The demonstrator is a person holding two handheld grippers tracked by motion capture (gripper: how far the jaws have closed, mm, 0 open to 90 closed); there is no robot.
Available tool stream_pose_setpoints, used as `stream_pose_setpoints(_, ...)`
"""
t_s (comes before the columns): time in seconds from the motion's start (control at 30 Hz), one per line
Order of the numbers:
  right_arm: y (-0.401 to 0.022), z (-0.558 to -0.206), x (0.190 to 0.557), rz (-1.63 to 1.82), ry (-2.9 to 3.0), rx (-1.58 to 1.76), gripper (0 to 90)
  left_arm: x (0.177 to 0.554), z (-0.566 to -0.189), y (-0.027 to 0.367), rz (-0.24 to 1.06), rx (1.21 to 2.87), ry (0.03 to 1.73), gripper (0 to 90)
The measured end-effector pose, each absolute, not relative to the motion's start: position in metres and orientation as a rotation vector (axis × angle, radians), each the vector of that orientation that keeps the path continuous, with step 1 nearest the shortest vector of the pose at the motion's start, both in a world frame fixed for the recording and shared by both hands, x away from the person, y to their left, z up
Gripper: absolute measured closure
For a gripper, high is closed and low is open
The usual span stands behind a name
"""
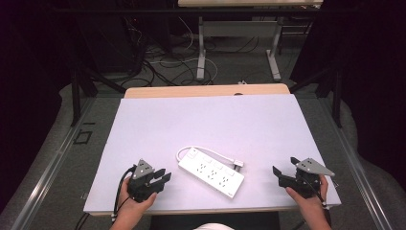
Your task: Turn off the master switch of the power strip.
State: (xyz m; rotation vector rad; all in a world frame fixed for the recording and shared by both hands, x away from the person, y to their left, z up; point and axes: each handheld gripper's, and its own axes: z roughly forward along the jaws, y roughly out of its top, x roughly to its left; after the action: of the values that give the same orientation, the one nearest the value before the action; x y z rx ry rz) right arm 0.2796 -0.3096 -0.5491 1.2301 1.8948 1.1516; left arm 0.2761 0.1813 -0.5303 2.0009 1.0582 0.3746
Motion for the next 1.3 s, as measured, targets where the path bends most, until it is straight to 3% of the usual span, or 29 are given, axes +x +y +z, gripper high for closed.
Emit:
stream_pose_setpoints(0.57,-0.3087,-0.5490,0.2789,1.161,1.883,1.237,21.0,0.2759,-0.5318,0.1804,0.379,2.051,1.056,89.0)
stream_pose_setpoints(1.3,-0.3090,-0.5493,0.2795,1.161,1.892,1.218,21.0,0.2784,-0.5267,0.1834,0.368,2.051,1.071,90.0)
